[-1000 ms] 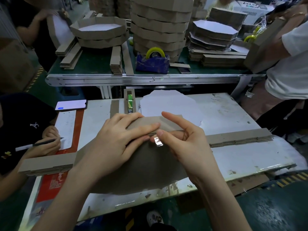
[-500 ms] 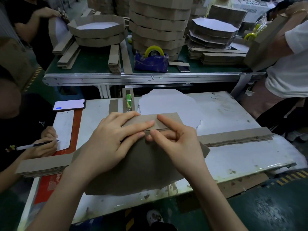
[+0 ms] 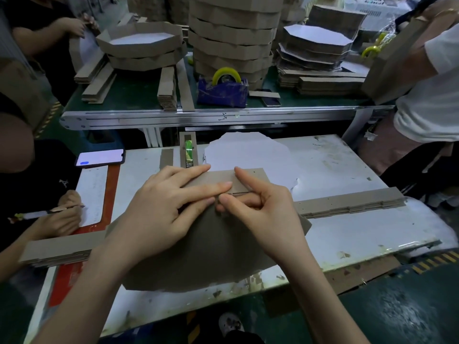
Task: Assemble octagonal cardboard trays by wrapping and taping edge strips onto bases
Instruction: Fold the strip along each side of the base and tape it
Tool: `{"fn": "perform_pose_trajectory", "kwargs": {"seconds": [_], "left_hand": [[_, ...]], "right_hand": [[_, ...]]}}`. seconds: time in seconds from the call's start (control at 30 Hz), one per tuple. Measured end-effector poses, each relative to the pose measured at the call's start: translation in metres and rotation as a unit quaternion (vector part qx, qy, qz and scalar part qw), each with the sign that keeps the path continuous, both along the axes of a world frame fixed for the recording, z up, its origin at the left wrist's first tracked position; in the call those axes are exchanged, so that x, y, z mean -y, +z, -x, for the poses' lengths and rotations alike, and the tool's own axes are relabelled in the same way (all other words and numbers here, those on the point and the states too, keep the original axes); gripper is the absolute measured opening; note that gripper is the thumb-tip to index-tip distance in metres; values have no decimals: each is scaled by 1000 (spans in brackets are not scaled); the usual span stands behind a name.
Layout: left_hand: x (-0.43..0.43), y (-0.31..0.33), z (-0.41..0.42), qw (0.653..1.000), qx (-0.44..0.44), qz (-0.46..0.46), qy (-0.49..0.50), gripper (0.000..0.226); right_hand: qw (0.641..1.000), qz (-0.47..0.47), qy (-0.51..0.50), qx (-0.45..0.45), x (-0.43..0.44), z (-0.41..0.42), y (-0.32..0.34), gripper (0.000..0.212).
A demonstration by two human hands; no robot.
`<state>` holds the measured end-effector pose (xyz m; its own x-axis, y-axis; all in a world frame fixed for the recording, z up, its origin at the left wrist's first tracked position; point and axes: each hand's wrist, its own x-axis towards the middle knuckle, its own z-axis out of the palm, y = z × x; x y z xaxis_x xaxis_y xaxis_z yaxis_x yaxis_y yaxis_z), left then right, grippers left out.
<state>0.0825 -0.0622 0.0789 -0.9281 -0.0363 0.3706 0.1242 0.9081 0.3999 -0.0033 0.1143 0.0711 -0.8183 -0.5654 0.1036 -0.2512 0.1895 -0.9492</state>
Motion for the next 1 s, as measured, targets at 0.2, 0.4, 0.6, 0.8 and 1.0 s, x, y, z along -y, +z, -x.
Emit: {"fn": "perform_pose_trajectory", "kwargs": {"seconds": [0.2, 0.4, 0.6, 0.8, 1.0], "left_hand": [[-7, 7, 9, 994, -31, -104, 31, 28], [-9, 8, 19, 996, -43, -77, 29, 34], [-5, 5, 13, 1000, 2, -9, 8, 40], [-1, 3, 4, 999, 31, -27, -1, 40], [8, 9, 8, 993, 66, -96, 18, 43]], "right_hand": [[972, -139, -31, -188, 3, -2, 5, 52], [955, -190, 68, -217, -7, 25, 42, 23], [987, 24, 111, -111, 17, 89, 90, 15], [979, -173, 109, -13, 124, 177, 33, 21], [920, -327, 126, 173, 188, 204, -72, 62]]}}
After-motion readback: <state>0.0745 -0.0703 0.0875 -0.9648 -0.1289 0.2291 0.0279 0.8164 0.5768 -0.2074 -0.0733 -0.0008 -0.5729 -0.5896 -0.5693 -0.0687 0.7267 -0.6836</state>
